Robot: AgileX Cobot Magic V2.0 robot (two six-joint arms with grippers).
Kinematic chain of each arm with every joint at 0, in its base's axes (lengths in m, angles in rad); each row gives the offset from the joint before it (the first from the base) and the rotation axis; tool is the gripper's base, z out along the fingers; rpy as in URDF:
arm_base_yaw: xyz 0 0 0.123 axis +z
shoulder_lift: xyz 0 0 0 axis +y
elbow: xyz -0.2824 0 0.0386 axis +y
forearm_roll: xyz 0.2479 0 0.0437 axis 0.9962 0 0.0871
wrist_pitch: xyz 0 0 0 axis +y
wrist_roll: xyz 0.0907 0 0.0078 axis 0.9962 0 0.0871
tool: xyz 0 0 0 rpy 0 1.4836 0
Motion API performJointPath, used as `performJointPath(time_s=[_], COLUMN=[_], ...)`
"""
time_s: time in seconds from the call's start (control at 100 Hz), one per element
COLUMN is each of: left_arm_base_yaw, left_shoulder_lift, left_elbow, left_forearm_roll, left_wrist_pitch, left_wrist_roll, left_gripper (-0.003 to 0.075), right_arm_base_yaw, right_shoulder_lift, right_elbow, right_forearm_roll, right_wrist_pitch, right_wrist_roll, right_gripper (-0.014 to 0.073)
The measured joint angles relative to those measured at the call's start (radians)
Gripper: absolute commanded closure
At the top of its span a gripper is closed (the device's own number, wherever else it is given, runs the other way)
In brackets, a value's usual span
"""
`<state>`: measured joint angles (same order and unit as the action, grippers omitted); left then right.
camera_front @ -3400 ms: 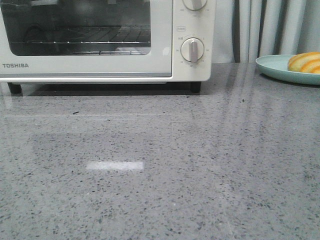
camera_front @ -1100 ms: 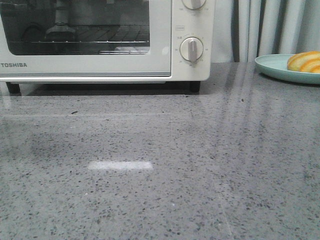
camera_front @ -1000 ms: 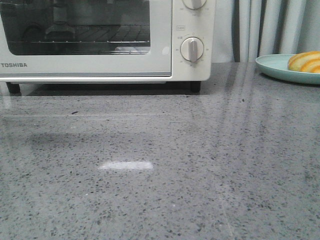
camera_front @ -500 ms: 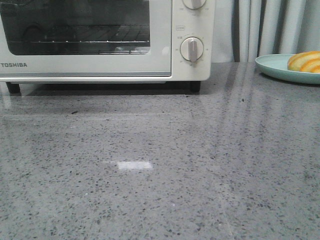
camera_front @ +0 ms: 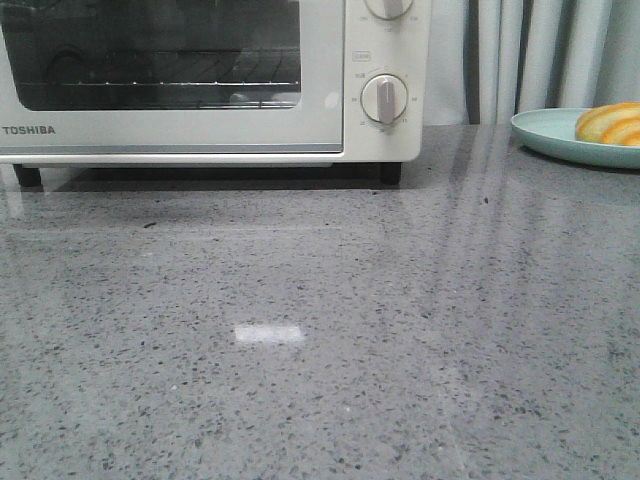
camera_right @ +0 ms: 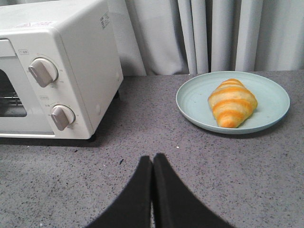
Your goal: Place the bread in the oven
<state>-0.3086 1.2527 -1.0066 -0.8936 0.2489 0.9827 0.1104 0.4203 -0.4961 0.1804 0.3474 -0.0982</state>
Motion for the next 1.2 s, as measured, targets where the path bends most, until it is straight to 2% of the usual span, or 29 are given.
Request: performJointPath(time_s=[0.27, 0.67, 1.2], left_arm_base_yaw=[0.000, -0.002, -0.002], left_shoulder_lift=[-0.047, -0.223, -0.250], left_elbow=[0.033, 0.270, 0.433], left_forearm_roll=[0.062, 0.093, 0.099], left_wrist_pitch=[0.103, 0.297, 0.271], left_wrist_roll=[0.002, 0.002, 0.002], left_gripper=[0.0742, 0.0742, 0.0742], right_arm_base_yaw=[0.000, 0.000, 0.000], right_shoulder_lift=[0.000, 0.000, 0.000], right_elbow=[0.000, 0.000, 0.000], right_forearm_roll=[0.000, 0.000, -0.002], right_wrist_pitch=[0.027, 0.084, 0.060], right_wrist_roll=[0.000, 0.000, 0.000], right_gripper=[0.0662, 0.0662, 0.0662])
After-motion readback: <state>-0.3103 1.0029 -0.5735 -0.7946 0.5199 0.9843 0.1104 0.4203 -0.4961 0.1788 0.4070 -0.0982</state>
